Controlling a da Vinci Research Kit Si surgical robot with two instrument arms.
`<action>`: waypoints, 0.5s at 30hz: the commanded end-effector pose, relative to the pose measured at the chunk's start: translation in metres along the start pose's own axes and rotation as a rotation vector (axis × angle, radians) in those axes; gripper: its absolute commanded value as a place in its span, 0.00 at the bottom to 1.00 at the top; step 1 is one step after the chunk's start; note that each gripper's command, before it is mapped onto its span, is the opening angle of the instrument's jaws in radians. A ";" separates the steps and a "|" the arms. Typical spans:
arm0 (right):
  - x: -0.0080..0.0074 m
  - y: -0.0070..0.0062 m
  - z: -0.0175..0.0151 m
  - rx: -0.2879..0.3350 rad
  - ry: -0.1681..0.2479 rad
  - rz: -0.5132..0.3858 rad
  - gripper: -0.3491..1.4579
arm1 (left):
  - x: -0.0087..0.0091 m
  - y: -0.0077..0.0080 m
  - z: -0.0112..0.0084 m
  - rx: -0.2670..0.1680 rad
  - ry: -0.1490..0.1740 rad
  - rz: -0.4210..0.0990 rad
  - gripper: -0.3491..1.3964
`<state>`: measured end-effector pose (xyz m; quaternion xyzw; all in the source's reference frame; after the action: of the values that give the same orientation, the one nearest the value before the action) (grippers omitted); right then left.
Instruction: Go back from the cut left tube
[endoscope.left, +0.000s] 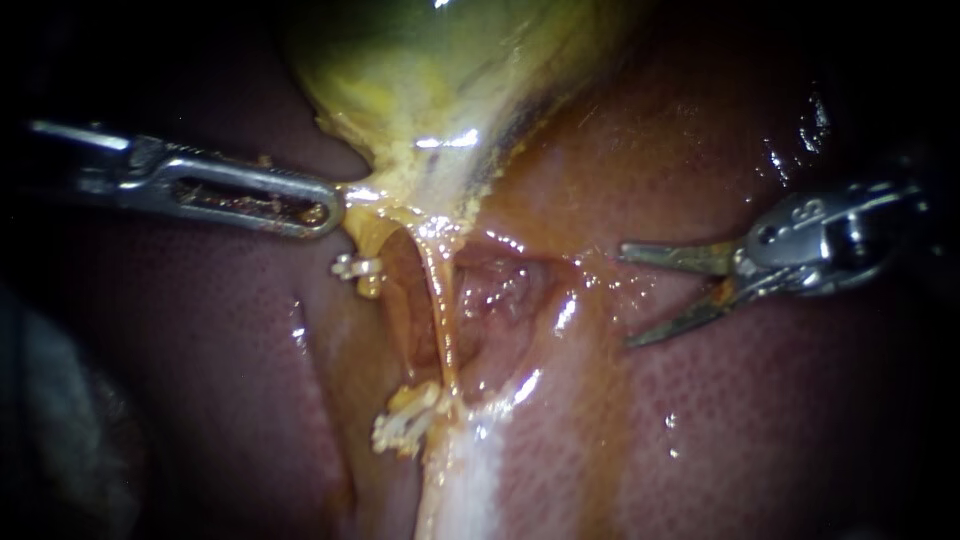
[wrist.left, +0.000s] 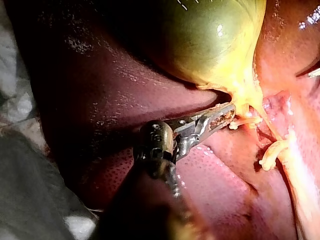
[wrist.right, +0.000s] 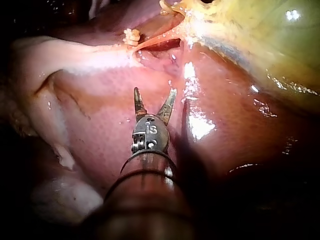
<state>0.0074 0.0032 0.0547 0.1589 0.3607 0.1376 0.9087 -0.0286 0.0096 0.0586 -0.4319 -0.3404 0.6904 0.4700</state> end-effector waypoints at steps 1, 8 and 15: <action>-0.0001 0.0000 -0.0001 -0.008 -0.001 0.001 0.99 | -0.0001 0.0000 0.0002 -0.001 -0.001 0.001 0.00; -0.0001 0.0000 -0.0002 -0.012 -0.004 0.003 0.99 | -0.0008 -0.0010 0.0029 -0.011 -0.009 0.009 0.00; 0.0000 -0.0002 -0.0004 -0.010 -0.004 0.003 0.99 | -0.0015 -0.0020 0.0044 -0.013 -0.015 0.010 0.00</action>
<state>0.0071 0.0031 0.0544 0.1549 0.3577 0.1407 0.9101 -0.0317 0.0086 0.0624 -0.4314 -0.3459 0.6944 0.4605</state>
